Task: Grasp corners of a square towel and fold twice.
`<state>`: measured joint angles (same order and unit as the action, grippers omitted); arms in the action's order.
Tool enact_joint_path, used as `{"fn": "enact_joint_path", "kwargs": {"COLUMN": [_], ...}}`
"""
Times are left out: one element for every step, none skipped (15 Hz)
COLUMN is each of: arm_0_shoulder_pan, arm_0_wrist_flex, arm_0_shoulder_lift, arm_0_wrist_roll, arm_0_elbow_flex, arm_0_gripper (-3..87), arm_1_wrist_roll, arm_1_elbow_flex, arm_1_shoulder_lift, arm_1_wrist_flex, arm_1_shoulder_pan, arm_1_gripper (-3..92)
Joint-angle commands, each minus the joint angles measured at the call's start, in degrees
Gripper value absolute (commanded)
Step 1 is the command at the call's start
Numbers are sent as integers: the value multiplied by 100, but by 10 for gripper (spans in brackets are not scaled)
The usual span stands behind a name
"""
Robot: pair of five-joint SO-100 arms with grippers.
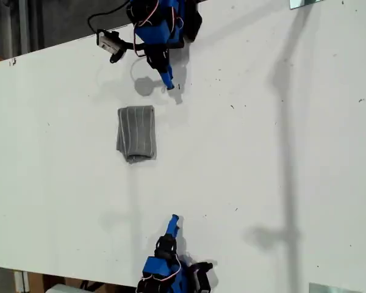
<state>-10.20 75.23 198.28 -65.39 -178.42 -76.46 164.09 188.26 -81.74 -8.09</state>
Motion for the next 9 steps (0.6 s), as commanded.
{"fn": "enact_joint_path", "kwargs": {"arm_0_shoulder_pan": [158,149,141,141,141,141,141,141,132], "arm_0_wrist_flex": [-44,-44,-44,-44,-44,-44,-44,-44,-44], "arm_0_shoulder_lift": [44,44,44,44,44,44,44,44,44], "arm_0_wrist_roll": [492,492,492,492,492,492,492,492,492], "arm_0_elbow_flex": [-26,-26,-26,-26,-26,-26,-26,-26,-26], "arm_0_gripper": [199,192,189,189,189,189,188,186,181], "arm_1_wrist_roll": [-141,-202,-202,-149,-149,-149,-141,-141,-141], "arm_1_elbow_flex": [-141,-141,-141,-193,-229,-229,-229,-229,-229], "arm_1_shoulder_lift": [9,9,9,9,9,9,9,9,9], "arm_1_wrist_flex": [-114,-123,-123,-193,-229,-237,-237,-237,-237], "arm_1_shoulder_pan": [167,325,492,615,686,729,729,729,712], "arm_1_gripper": [169,169,169,169,169,169,169,169,169]}}
